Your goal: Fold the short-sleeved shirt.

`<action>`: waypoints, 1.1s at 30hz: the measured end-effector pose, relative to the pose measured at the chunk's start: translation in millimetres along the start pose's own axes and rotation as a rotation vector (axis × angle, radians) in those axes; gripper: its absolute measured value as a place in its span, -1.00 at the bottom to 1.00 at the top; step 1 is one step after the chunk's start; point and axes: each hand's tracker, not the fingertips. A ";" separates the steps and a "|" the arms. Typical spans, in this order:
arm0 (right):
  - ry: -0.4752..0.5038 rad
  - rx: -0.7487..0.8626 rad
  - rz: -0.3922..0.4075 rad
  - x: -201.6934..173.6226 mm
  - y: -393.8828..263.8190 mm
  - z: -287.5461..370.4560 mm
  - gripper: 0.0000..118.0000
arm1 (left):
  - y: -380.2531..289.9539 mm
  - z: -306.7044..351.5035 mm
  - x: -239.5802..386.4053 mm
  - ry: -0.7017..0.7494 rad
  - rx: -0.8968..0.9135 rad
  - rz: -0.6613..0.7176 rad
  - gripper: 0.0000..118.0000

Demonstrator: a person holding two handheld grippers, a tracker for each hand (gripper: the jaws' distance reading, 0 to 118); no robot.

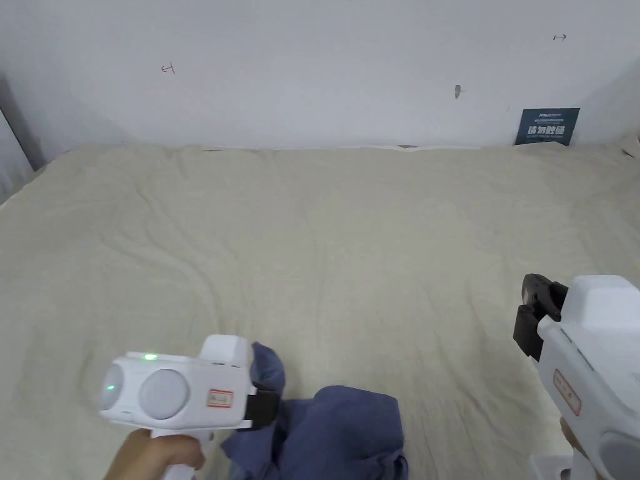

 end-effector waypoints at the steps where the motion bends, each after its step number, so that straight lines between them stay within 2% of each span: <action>1: -0.002 0.001 -0.005 2.0 -0.7 1.1 -0.97 | 2.5 -10.7 12.5 -0.015 -0.011 -0.012 -0.84; 6: -0.025 -0.001 -0.016 13.2 -4.8 4.9 -0.97 | 5.9 -79.0 60.8 -0.019 -0.131 -0.075 -0.84; 10: -0.047 -0.006 -0.019 21.6 -7.2 8.6 -0.97 | -1.3 -130.6 86.1 0.036 -0.194 -0.090 -0.83; 13: -0.060 -0.008 -0.017 24.6 -8.6 10.1 -0.97 | -7.8 -150.7 94.8 0.057 -0.205 -0.090 -0.72; 15: -0.062 -0.009 -0.017 24.9 -8.9 10.7 -0.97 | -9.1 -150.4 94.9 0.041 -0.200 -0.068 -0.33; 16: -0.065 -0.009 -0.015 25.0 -8.9 11.1 -0.97 | -8.9 -146.9 95.3 0.008 -0.196 -0.060 0.00; 17: -0.065 -0.008 -0.016 25.1 -8.9 11.4 -0.97 | -8.5 -142.3 95.0 -0.036 -0.189 -0.050 0.42; 18: -0.066 -0.008 -0.017 25.4 -8.6 11.4 -0.97 | -8.0 -136.8 95.4 -0.082 -0.177 -0.046 0.62; 20: -0.065 -0.006 -0.019 25.5 -7.3 11.9 -0.97 | -7.6 -121.0 98.4 -0.086 -0.107 -0.036 0.69; 21: -0.065 -0.005 -0.019 24.9 -6.3 12.4 -0.97 | -7.5 -110.6 99.7 -0.075 -0.041 -0.043 0.80; 25: -0.062 0.007 -0.019 22.4 -1.5 15.3 -0.97 | -8.9 -67.5 96.5 -0.019 0.223 -0.057 0.79; 29: -0.056 0.022 -0.012 19.0 3.1 19.2 -0.97 | -10.0 -40.5 81.2 0.051 0.358 -0.026 0.78; 30: -0.054 0.026 -0.009 18.3 3.9 20.3 -0.97 | -12.0 -36.2 76.0 0.070 0.384 -0.008 0.72; 31: -0.052 0.029 -0.008 17.6 4.5 21.1 -0.97 | -14.8 -32.7 70.7 0.088 0.409 0.003 0.55; 33: -0.049 0.032 -0.006 16.5 5.2 21.8 -0.97 | -22.0 -34.2 61.5 0.121 0.454 -0.003 -0.45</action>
